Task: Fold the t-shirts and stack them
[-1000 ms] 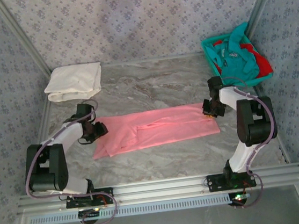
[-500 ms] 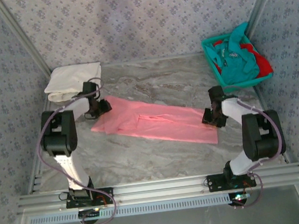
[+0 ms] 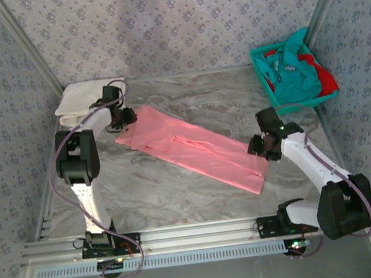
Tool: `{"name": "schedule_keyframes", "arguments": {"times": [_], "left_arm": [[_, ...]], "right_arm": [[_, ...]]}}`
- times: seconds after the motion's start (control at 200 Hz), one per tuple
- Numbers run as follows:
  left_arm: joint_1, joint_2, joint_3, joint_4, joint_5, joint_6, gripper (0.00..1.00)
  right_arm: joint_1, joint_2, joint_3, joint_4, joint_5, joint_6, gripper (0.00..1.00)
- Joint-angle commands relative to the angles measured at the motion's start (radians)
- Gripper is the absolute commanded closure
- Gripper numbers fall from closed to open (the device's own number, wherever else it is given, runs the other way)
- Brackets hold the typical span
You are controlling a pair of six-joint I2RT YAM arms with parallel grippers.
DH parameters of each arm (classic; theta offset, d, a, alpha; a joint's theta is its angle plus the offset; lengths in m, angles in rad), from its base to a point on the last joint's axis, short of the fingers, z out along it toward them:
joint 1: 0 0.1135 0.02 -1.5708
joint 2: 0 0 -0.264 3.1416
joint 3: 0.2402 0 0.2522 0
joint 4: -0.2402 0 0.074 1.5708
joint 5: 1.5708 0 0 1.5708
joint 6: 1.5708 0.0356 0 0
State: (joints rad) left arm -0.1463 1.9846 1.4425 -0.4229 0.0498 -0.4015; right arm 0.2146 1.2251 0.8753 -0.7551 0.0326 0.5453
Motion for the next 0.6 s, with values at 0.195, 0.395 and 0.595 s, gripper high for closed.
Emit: {"name": "schedule_keyframes", "arguments": {"times": [0.195,0.395,0.595], "left_arm": [[-0.136,-0.186,-0.275,0.160,0.053,-0.151,0.58],[-0.148,-0.128,-0.287,0.163,0.042,-0.190,0.60],[-0.143,-0.013,-0.205,0.146,0.044,-0.176,0.60]], "right_arm": [[0.128,0.410,0.326,0.108,-0.058,-0.179,0.86],[0.173,0.625,0.473,0.132,-0.113,-0.232,0.97],[0.167,0.700,0.451,0.149,-0.149,-0.236,0.96]]}}
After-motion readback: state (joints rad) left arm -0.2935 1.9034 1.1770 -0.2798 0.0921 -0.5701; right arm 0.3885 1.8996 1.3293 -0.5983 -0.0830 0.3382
